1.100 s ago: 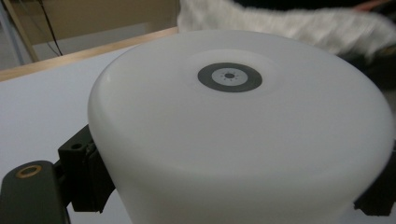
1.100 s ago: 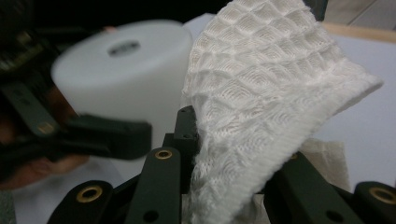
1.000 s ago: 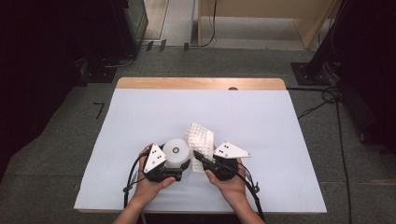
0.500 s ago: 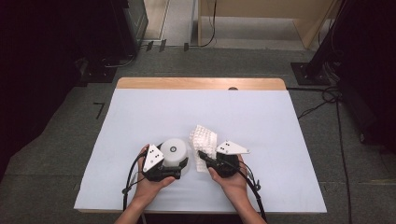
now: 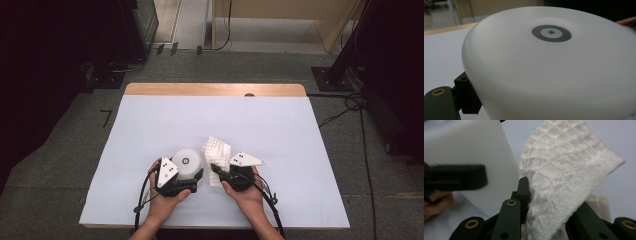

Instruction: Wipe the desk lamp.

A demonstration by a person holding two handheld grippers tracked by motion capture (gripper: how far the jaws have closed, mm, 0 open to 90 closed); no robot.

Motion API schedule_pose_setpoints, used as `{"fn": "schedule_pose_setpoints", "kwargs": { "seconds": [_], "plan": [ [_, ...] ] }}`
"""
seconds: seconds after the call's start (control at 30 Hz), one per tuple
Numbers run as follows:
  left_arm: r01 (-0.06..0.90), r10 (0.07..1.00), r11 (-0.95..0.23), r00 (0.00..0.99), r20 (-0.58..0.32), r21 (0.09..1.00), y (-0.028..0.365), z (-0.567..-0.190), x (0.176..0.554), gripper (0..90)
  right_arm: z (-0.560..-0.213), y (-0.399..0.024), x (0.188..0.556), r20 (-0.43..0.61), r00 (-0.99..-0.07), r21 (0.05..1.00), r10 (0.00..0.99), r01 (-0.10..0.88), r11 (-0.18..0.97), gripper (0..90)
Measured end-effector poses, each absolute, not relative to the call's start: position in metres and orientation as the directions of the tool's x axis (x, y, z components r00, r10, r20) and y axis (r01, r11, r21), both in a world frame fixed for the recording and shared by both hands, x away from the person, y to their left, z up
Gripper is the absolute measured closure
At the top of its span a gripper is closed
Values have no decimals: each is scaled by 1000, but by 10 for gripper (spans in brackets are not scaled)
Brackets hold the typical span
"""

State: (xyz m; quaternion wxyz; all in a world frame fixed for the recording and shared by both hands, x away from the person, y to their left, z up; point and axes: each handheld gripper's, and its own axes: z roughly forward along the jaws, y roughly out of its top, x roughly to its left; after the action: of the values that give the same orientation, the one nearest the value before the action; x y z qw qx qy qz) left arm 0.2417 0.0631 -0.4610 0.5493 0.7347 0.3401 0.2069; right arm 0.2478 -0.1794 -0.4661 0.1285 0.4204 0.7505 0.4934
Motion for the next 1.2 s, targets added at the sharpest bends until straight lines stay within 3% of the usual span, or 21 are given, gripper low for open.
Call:
{"fn": "schedule_pose_setpoints", "kwargs": {
  "seconds": [0.1,0.43,0.63,0.87,1.03,1.2],
  "plan": [
    [252,659,-133,745,-105,959,74,-451,244,82,-467,-174,246,221,-627,847,747,504,172,731],
    [256,624,-200,777,-78,946,66,-456,244,83,-442,-171,235,217,-659,884,720,446,142,730],
    [241,633,-203,772,-61,949,68,-453,243,84,-435,-174,233,207,-659,891,723,432,139,732],
    [256,654,-186,753,-75,949,76,-452,247,84,-444,-190,243,235,-579,877,781,472,87,736],
    [265,655,-202,753,-72,943,72,-454,248,84,-434,-189,237,230,-629,907,743,414,70,735],
    [253,643,-194,762,-72,948,71,-451,245,84,-449,-170,236,224,-660,886,717,445,133,735]
  ]
}}
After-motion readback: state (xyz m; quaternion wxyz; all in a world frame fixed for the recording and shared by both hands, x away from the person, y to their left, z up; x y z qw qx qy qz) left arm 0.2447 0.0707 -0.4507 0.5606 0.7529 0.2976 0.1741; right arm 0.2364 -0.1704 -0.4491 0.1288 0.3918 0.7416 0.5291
